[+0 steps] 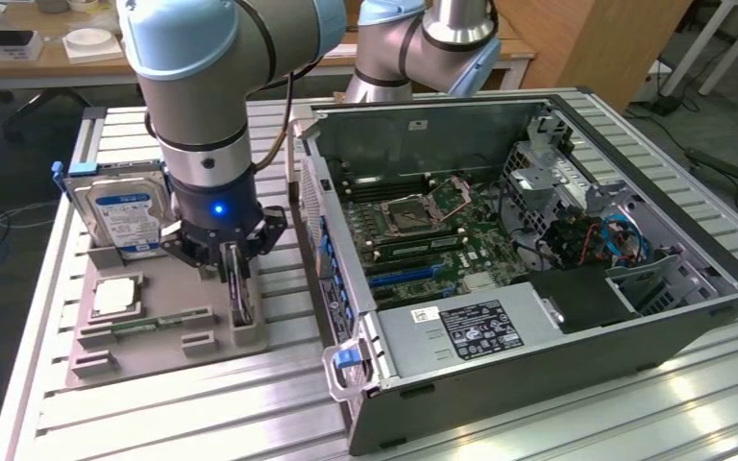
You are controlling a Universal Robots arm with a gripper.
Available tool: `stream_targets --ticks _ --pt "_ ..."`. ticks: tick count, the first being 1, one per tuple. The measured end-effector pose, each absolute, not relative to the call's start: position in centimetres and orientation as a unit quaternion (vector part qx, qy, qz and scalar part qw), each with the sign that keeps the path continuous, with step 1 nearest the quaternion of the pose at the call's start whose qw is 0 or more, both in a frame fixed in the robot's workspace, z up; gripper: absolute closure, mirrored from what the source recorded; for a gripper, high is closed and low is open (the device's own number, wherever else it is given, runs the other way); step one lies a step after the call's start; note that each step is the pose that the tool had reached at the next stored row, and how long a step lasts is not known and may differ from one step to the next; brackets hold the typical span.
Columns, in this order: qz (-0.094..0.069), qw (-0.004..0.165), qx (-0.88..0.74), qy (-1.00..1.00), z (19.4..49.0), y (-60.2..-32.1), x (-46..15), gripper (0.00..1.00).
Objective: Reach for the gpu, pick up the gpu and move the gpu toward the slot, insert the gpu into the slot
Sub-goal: 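Pick up the gpu and move the gpu toward the slot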
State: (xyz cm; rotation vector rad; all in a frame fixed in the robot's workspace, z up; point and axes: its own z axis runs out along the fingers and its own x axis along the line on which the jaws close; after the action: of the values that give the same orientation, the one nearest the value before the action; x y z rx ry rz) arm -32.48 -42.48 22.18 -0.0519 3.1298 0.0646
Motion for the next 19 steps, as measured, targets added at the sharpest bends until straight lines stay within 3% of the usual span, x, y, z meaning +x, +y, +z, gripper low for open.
stream_targets --ticks 15,16,19 --pt "0.020 0.005 -0.016 1.000 22.15 -42.48 -32.34 0.67" --pt "0.020 0.005 -0.017 1.000 22.15 -42.48 -32.34 0.73" --pt "0.020 0.005 -0.017 1.000 22.15 -42.48 -32.34 0.73"
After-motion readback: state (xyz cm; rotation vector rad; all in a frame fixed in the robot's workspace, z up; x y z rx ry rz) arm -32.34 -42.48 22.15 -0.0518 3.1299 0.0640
